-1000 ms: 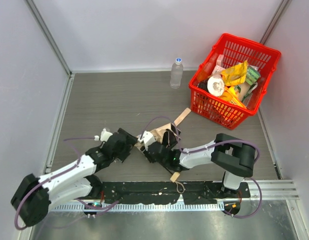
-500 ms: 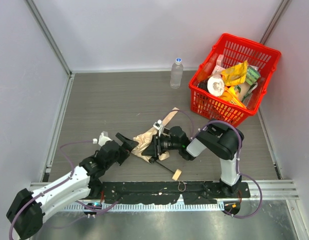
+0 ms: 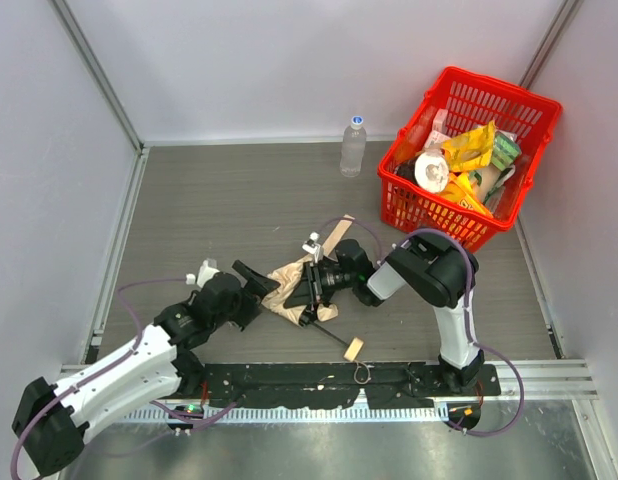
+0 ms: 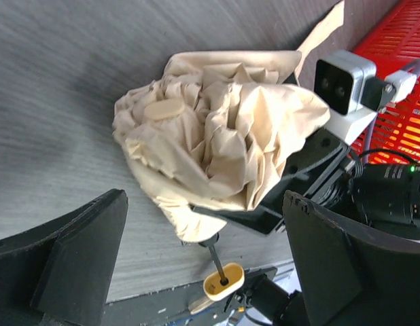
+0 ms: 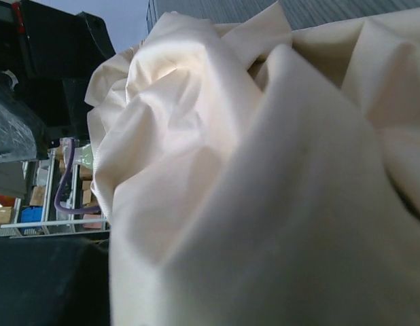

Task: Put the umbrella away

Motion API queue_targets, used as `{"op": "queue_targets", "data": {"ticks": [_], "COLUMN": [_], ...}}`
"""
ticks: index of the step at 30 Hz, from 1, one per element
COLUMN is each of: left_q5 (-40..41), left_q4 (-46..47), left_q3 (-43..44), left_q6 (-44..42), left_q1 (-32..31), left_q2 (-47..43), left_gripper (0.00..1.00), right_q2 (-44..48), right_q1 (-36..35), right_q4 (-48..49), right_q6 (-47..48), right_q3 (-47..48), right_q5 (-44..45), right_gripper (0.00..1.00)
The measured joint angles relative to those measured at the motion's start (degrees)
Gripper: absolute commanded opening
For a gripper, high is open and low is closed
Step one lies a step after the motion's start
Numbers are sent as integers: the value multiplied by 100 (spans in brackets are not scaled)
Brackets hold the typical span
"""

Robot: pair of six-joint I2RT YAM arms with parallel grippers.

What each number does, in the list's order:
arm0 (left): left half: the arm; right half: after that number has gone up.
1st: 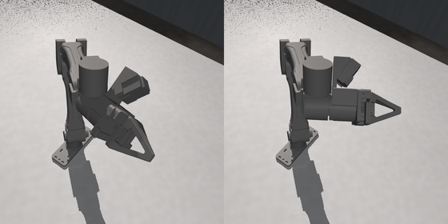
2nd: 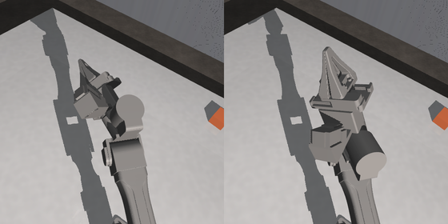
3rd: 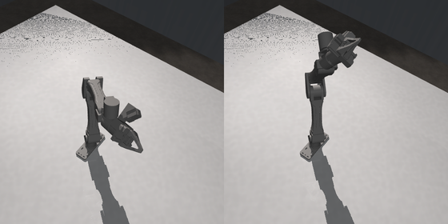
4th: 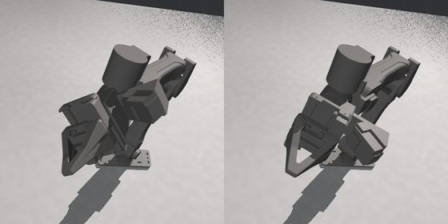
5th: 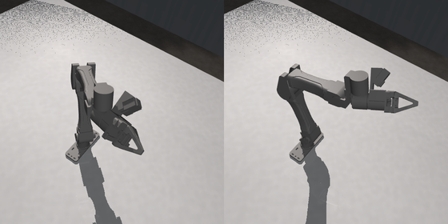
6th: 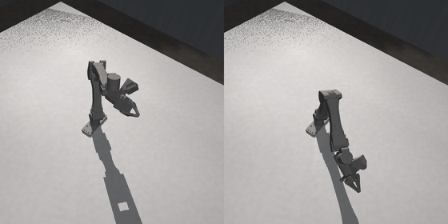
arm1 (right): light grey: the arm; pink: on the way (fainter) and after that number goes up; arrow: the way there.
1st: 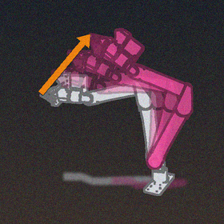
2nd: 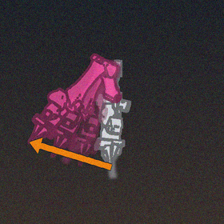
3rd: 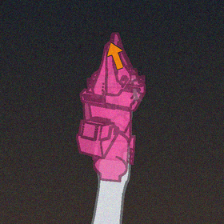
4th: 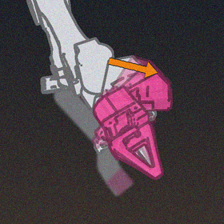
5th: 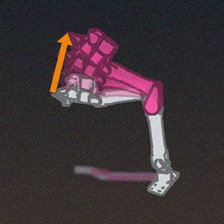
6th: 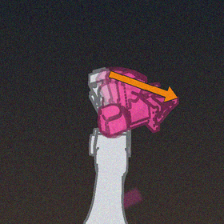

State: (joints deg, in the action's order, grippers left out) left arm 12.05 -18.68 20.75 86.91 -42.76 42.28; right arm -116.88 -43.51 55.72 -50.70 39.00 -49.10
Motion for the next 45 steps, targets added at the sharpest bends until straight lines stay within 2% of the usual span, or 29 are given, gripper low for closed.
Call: {"op": "queue_targets", "data": {"ticks": [7,13,19,21,26,27,30,34,35,37,39,42,44,45], "left_q5": [-192,-131,83,81,46,72,203,354,382,459,527,566,575,570], "left_q4": [-457,501,769,767,634,693,935,1351,1423,1596,1740,1869,1867,1869], "left_q3": [-31,-131,-291,-286,155,188,205,70,31,-72,-103,-107,-116,-116], "left_q6": [588,402,450,588,892,940,999,973,970,901,876,859,802,796], "left_q1": [-42,-118,-214,-245,-262,-262,-267,-273,-278,-282,-289,-289,-291,-289], "left_q2": [-269,518,490,758,1751,1888,2063,2267,2277,2315,2358,2400,2409,2409], "left_gripper": [100,95,96,100,99,96,75,55,47,25,10,0,0,0], "right_q2": [-149,-208,-227,-238,-240,-240,-236,-236,-236,-229,-212,-160,-94,-37], "right_q1": [173,192,210,212,216,219,227,229,236,245,249,260,258,247], "right_q4": [-280,-433,-776,-874,-1228,-1270,-1353,-1523,-1593,-1786,-2048,-2468,-2739,-2918], "right_q6": [-188,-245,-264,-264,-203,-197,-173,-76,-31,72,195,442,614,721], "right_q3": [243,367,557,612,774,785,815,883,914,994,1086,1211,1272,1314], "right_q5": [-396,-568,-678,-708,-778,-787,-807,-852,-868,-881,-861,-826,-776,-719], "right_gripper": [1,1,1,1,1,1,1,1,1,1,1,1,1,6]}}
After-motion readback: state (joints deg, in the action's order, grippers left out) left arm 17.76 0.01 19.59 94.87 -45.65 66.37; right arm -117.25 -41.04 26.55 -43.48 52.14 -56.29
